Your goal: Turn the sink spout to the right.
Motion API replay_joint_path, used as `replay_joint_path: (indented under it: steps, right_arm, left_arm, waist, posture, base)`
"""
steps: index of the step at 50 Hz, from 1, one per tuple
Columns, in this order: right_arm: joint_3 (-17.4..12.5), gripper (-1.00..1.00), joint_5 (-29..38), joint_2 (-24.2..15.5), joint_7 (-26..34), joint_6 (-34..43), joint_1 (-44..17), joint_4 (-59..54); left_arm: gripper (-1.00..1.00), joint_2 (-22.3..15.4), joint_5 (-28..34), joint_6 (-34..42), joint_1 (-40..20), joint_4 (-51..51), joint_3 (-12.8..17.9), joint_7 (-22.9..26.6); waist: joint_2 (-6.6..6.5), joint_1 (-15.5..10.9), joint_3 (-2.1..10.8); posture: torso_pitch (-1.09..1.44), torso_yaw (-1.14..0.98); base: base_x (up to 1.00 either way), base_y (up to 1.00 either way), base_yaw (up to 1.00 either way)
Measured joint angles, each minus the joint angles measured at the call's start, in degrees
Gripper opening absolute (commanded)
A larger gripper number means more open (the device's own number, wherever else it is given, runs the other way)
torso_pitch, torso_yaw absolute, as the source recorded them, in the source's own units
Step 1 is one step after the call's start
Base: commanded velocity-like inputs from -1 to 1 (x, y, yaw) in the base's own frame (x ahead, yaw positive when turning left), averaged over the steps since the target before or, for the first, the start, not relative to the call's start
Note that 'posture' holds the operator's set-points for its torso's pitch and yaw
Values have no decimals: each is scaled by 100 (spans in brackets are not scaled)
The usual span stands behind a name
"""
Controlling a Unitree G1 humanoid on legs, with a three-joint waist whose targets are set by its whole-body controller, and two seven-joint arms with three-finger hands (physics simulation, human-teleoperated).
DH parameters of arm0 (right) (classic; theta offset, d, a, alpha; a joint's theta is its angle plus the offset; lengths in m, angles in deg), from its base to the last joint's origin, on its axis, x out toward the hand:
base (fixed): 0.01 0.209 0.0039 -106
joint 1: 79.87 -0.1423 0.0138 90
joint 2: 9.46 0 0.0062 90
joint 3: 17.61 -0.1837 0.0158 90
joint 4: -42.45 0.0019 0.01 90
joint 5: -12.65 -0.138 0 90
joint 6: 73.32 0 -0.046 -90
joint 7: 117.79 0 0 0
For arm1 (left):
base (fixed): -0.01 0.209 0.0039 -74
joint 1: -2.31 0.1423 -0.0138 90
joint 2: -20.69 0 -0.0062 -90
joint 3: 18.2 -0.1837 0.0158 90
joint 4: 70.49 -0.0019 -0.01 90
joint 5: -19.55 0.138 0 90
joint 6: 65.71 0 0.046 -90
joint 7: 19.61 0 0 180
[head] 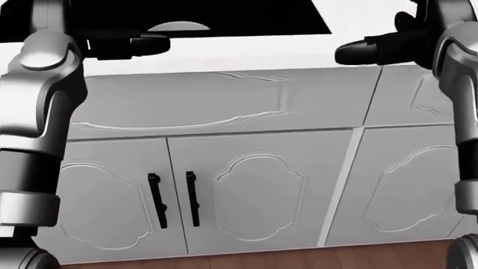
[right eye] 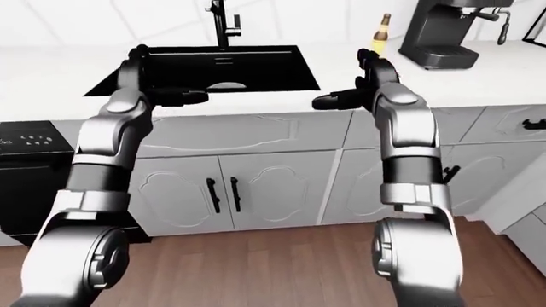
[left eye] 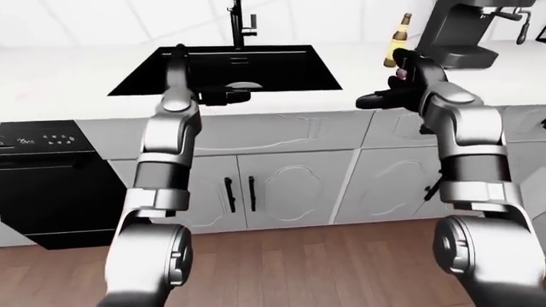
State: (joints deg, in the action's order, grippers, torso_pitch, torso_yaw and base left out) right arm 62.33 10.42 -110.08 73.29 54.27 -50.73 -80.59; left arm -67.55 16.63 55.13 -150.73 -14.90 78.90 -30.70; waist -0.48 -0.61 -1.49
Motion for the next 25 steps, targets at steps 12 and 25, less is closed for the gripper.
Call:
replay_joint_path:
  steps: [12,25]
  right_arm:
    - [-86,100,80,-100,-49,77,-45,72]
    - [15,100,-3,-57,58,259,-74,111]
  left_arm:
    - [100,73,-62,11,-36,-1,-88,57]
    - [100,-310,-54,-527,-224,-1018,173,37]
  waist:
    - [268,82,-34]
    - [-240,18,2]
  posture:
    - [0,0]
    - [0,0]
  base:
    - [19,0,0]
    - [25,0,0]
